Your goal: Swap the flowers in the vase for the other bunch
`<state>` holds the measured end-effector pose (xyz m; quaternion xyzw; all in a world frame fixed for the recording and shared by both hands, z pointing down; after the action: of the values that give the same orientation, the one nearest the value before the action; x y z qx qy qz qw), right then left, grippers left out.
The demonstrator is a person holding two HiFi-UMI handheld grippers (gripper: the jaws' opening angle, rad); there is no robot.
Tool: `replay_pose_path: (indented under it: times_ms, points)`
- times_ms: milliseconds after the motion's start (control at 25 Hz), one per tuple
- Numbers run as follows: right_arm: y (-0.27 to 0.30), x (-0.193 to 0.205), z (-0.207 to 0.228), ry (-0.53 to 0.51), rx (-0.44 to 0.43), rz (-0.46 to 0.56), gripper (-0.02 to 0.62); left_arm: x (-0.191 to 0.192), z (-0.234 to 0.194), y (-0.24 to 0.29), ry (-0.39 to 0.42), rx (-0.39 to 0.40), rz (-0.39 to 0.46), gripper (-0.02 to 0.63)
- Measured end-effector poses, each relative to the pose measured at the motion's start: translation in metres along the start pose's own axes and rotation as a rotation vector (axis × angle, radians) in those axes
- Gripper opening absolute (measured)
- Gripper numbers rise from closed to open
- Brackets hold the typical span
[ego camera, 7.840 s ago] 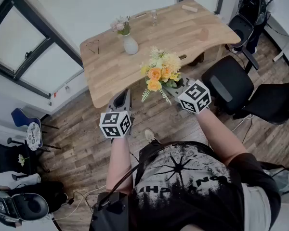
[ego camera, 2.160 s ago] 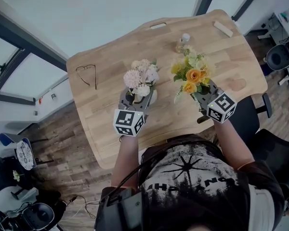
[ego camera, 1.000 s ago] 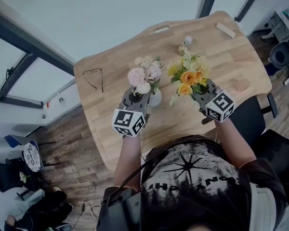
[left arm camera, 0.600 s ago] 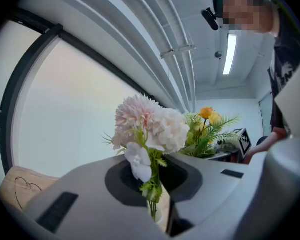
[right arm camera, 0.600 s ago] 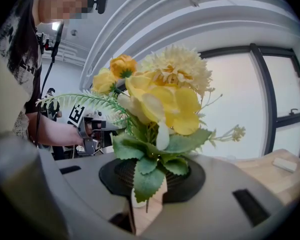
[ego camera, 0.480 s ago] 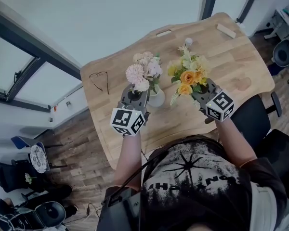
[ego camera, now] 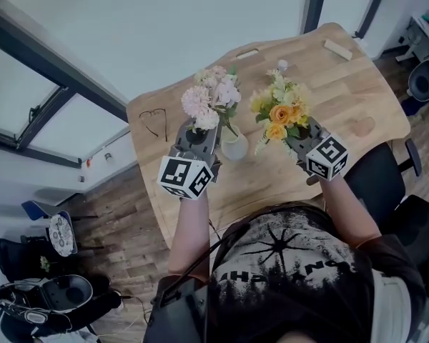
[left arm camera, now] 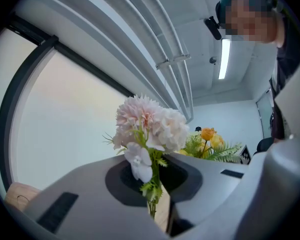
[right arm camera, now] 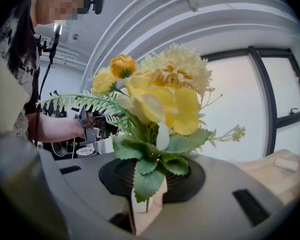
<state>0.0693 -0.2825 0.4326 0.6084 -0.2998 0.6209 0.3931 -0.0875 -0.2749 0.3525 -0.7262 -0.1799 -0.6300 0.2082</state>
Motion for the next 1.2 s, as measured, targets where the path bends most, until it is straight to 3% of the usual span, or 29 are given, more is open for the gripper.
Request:
replay_pose_path:
  times_ms: [640, 880, 1200]
  points:
    - [0.007, -0.008, -0.010, 0.002, -0.043, 0.025, 0.089, -0.042, -0.026, -0.037, 0.076, -0.113, 0.050, 0.051]
    - [0.012, -0.011, -0.010, -0.006, -0.067, 0.020, 0.089, -0.023, -0.041, -0.056, 0.081, -0.181, 0.014, 0.051]
    - [0.026, -0.031, -0.018, -0.012, -0.119, 0.037, 0.089, 0.029, -0.054, -0.092, 0.058, -0.260, -0.087, 0.051]
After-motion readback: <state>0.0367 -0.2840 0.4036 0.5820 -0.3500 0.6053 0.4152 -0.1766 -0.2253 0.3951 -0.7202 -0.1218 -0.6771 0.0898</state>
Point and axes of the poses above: the fingertips, and each gripper's own axes: y forward along the fingers, z to its right, x out of its underside, the point moved 1 cm from there along -y, backward along the fingers
